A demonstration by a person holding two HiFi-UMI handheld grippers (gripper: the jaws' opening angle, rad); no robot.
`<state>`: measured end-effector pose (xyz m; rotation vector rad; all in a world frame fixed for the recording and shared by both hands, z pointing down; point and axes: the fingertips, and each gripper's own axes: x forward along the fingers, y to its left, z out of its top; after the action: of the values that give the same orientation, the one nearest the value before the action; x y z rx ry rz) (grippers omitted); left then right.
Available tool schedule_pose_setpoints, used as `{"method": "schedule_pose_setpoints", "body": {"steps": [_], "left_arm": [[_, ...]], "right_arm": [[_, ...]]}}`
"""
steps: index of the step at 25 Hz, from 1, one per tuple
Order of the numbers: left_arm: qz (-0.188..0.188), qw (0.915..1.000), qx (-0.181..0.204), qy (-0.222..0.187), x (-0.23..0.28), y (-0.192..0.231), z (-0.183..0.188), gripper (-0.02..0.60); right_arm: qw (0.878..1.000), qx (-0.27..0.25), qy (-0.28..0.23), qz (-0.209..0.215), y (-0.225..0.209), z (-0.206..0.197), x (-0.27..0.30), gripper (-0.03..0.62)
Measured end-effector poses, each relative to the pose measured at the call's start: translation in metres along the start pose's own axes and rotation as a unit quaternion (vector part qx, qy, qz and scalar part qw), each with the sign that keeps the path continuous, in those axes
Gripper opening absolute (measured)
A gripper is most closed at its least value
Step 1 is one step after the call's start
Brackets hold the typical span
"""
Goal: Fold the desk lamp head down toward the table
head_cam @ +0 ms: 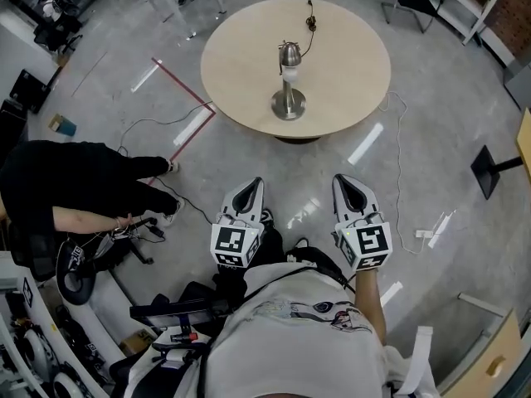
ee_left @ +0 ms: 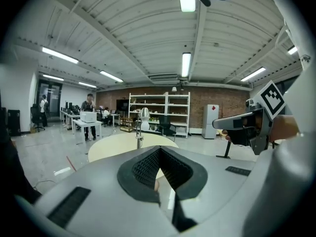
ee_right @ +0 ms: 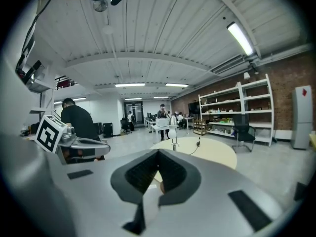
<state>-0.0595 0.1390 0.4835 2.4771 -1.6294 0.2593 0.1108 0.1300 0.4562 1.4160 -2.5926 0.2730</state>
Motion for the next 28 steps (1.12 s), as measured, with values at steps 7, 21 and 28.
{"method": "schedule_pose_setpoints", "body": {"steps": [7, 21, 28], "left_arm": [[-0.005, 0.9999, -0.008, -0.005, 0.033, 0.028, 0.006, 0.0], [-0.052, 0.9985, -0.002, -0.016, 0.136, 0.107, 0.06, 0.0], [-0.089, 0.996, 0.002, 0.002, 0.176, 0.137, 0.056, 0.0]], "right_arm": [[1.0, 0.0, 0.005, -0.005, -0.008, 0.005, 0.036, 0.002], [0.999, 0.003, -0.005, -0.047, -0.045, 0.063, 0.147, 0.002], [0.997, 0.012, -0.001, -0.07, -0.054, 0.066, 0.194, 0.002]]}}
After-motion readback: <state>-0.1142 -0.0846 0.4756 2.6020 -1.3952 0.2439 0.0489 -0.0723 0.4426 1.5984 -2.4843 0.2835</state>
